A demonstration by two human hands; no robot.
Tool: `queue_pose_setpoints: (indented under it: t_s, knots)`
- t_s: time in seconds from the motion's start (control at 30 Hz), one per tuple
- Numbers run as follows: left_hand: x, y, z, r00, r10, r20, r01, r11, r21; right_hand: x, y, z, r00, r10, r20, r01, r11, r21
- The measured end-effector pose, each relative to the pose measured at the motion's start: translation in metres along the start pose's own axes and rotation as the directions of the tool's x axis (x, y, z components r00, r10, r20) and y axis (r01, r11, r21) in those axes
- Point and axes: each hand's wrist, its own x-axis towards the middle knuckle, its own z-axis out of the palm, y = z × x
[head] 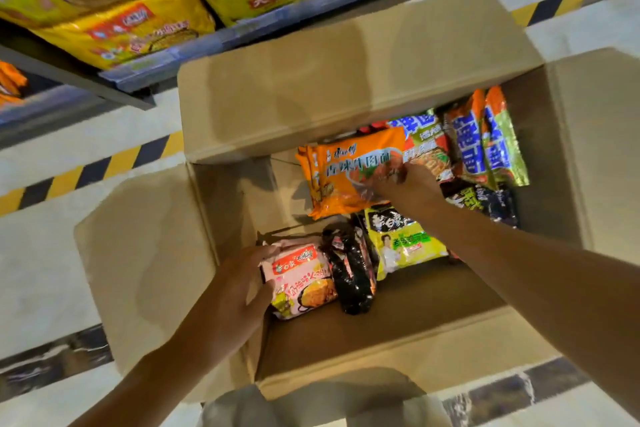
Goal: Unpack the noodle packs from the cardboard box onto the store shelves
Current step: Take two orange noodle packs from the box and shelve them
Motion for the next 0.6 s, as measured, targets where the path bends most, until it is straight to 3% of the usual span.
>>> queue_pose_setpoints:
  t_s: [0.17, 0.3, 0.6]
  knots:
    - [0.023, 0.022, -0.007, 0.992, -0.127, -0.009, 0.126, 0.987, -0.098, -0.028, 0.028, -0.035, 0.996, -0.013, 0.092, -0.007, 0.976, 0.216]
    - [0.078, 0.049, 0.003, 0.928, -0.364, -0.079, 0.307, 0.868, -0.390, -0.055, 0.056, -0.058, 0.988, -0.156, 0.011, 0.148, 0.952, 0.270]
    - [0.190, 0.073, 0.052, 0.837, -0.547, 0.034, 0.466, 0.678, -0.569, -0.047, 0.110, -0.061, 0.984, -0.176, -0.003, 0.156, 0.866, 0.474]
